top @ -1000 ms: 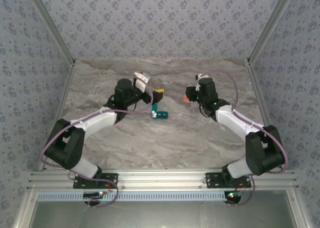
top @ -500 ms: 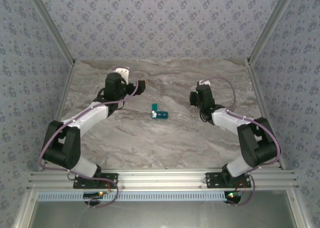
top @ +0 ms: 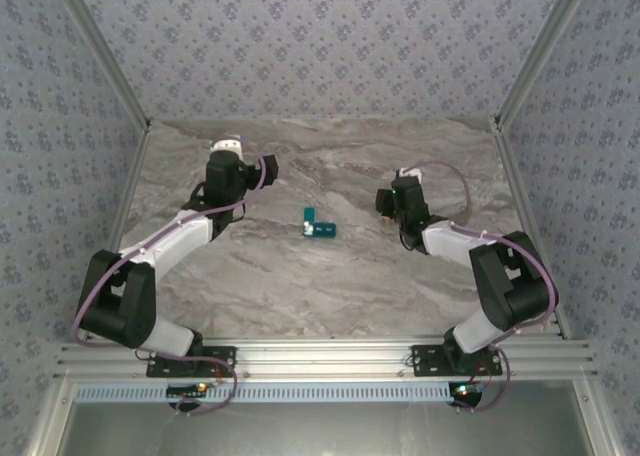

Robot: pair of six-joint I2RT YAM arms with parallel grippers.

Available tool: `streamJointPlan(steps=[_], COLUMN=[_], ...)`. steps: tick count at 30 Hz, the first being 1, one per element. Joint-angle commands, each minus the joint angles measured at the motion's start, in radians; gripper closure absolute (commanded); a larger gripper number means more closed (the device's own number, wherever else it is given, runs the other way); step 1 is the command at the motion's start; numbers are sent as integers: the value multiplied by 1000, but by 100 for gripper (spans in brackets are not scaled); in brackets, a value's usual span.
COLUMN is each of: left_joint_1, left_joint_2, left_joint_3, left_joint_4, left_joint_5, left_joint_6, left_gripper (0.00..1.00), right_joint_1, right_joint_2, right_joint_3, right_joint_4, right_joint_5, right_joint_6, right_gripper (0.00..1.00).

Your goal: Sort the pills into containers

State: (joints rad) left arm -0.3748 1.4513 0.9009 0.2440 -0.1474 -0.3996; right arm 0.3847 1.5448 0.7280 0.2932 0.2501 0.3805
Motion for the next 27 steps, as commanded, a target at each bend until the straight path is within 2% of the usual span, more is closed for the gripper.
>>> streamJointPlan(steps=[1, 7, 12, 13, 16, 19, 21, 24, 25, 27], left_joint_1=[12, 18, 18, 20, 19, 19, 19, 17, 17, 18], left_joint_2=[24, 60, 111, 125, 168, 209, 248, 310, 329, 370], left_joint_3=[45, 113, 178, 199, 248, 303, 352, 426, 447, 484], left_joint_4=[-78, -137, -201, -224, -277, -344, -408, -514, -539, -594], left_joint_5=[6, 58, 105, 131, 214, 266, 297, 346, 360, 392], left_joint_6=[-31, 9, 62, 74, 111, 129, 130, 124, 123, 127], left_gripper=[2, 2, 2, 4, 18, 42, 66, 97, 100, 100], right_joint_1=[-14, -25, 2, 15, 67, 113, 138, 160, 165, 171], right_joint_2=[-106, -269, -256, -242, -190, -115, -58, 21, 44, 93], right_joint_3=[8, 93, 215, 235, 281, 321, 342, 360, 366, 380], right_joint_4=[-44, -190, -366, -399, -466, -518, -546, -572, -578, -597], right_joint_5=[-28, -187, -374, -407, -457, -484, -490, -477, -469, -460], right_joint_6=[-13, -61, -92, -97, -112, -114, -114, -109, -109, -107], right_gripper=[33, 31, 31, 31, 31, 30, 30, 30, 30, 30])
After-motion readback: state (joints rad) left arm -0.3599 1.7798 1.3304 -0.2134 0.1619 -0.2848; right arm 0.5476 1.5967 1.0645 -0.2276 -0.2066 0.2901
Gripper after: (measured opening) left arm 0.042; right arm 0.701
